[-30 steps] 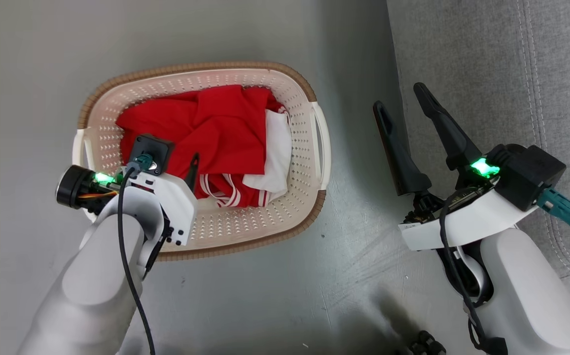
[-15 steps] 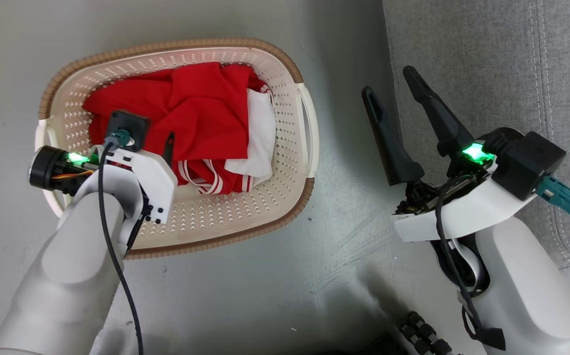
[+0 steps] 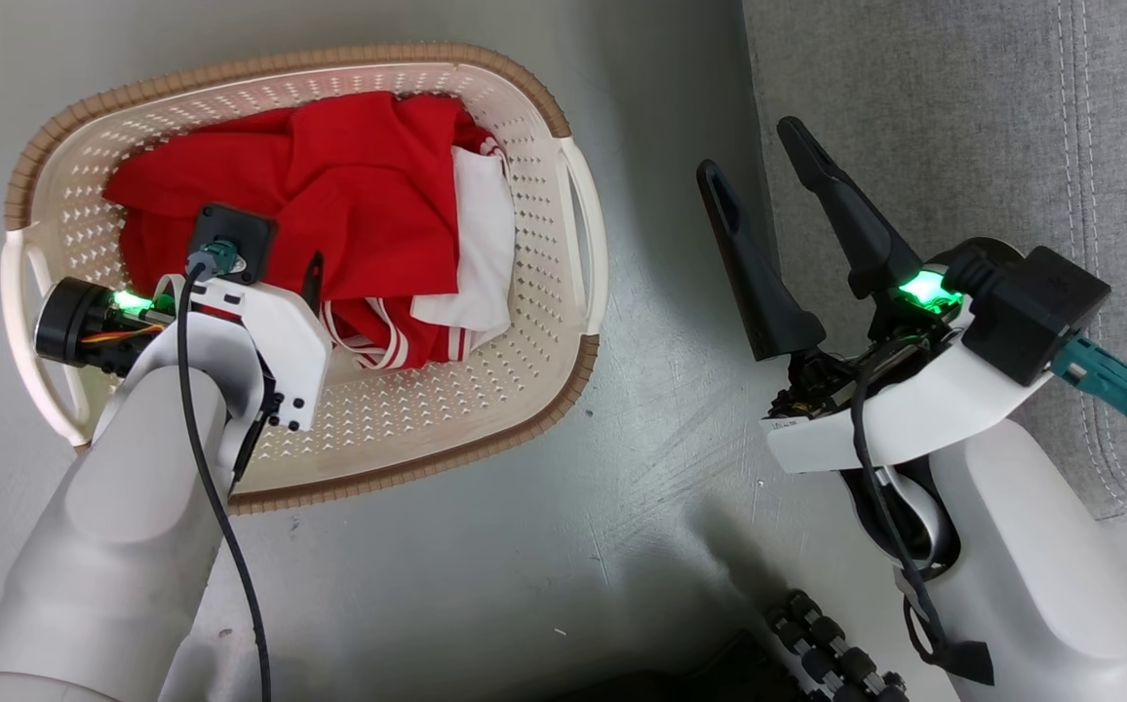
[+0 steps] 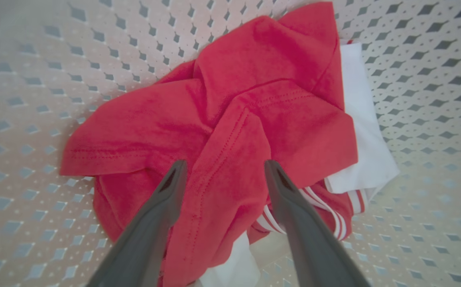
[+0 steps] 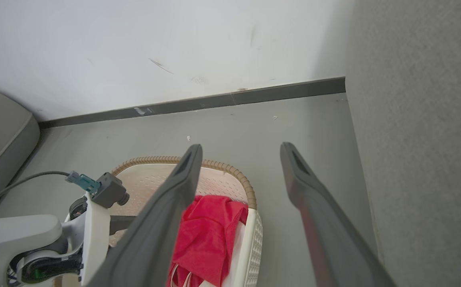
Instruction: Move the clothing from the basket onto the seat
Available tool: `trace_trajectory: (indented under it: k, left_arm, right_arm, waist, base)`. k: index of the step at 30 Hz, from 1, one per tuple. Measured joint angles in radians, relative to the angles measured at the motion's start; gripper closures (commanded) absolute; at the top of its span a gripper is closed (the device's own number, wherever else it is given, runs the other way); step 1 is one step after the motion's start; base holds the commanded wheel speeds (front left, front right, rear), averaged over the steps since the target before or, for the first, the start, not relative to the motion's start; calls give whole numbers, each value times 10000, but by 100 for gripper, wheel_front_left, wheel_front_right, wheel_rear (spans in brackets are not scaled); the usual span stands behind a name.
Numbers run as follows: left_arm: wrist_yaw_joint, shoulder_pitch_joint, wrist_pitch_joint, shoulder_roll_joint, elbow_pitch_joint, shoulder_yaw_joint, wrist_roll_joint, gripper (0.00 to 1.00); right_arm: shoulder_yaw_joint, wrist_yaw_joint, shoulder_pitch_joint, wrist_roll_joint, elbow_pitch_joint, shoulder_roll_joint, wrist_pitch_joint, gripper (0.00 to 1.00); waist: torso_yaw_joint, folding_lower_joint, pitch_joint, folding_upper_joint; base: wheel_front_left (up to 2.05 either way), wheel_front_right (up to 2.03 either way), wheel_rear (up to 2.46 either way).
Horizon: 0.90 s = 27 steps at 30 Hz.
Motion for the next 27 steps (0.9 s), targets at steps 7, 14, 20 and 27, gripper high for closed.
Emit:
trace_trajectory:
  k: [7, 14, 20, 27]
  left_arm:
    - [-13, -244, -15, -12, 186, -63, 67, 0]
    - [-19, -276, -15, -46, 445, -82, 71, 0]
    - [-104, -457, -15, -56, 591, -94, 71, 0]
    - [-138, -517, -15, -105, 800, -90, 65, 0]
  right_arm:
    - [59, 0, -71, 117, 10, 0, 0, 0]
    - [48, 0, -163, 186, 12, 0, 0, 0]
    - [84, 0, -162, 209, 19, 0, 0, 0]
    - [96, 0, -162, 270, 19, 0, 0, 0]
  waist:
    - [-156, 0, 125, 0]
    - [-275, 0, 203, 1]
    - [-360, 0, 272, 0]
    - [-455, 0, 327, 0]
  base:
    - [0, 0, 0]
    - [0, 0, 0]
    - [0, 0, 0]
    - [0, 0, 0]
